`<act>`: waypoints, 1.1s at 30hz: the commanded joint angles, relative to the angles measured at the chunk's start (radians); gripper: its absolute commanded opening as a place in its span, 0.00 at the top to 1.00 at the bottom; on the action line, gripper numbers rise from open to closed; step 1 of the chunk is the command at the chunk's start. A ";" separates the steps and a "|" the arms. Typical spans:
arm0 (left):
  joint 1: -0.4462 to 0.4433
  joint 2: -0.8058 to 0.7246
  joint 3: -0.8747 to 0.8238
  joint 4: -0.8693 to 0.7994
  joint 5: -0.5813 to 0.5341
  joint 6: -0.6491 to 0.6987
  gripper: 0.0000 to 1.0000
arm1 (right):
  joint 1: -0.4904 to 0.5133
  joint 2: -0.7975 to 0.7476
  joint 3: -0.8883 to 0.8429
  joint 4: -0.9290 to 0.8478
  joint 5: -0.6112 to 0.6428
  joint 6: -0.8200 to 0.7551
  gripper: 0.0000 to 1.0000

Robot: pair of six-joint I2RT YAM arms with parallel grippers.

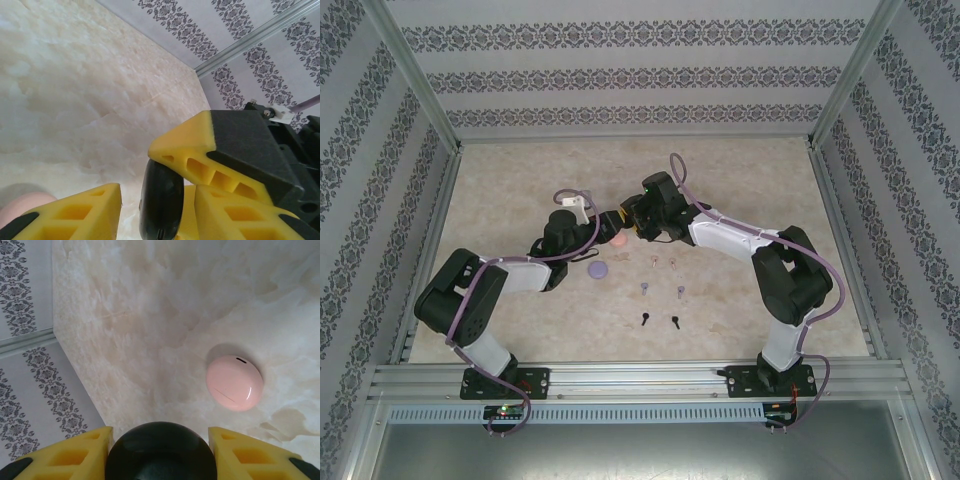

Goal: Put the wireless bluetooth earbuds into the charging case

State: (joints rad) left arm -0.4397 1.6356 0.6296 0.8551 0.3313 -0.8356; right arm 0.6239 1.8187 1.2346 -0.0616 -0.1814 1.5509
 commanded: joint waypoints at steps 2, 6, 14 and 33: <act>-0.021 -0.042 -0.030 0.062 -0.013 -0.004 0.57 | -0.006 -0.010 -0.015 0.018 0.023 0.027 0.55; -0.024 -0.045 -0.029 0.044 -0.010 0.008 0.56 | -0.007 -0.006 -0.006 0.022 0.021 0.028 0.55; -0.033 0.002 0.000 0.044 0.001 0.013 0.57 | -0.008 -0.009 0.007 0.025 0.017 0.024 0.56; -0.050 0.071 0.044 0.052 -0.007 0.021 0.63 | -0.007 -0.004 0.005 0.042 0.000 0.026 0.55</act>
State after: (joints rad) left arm -0.4721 1.6920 0.6460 0.8631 0.3309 -0.8341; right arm 0.6239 1.8187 1.2346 -0.0467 -0.1814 1.5692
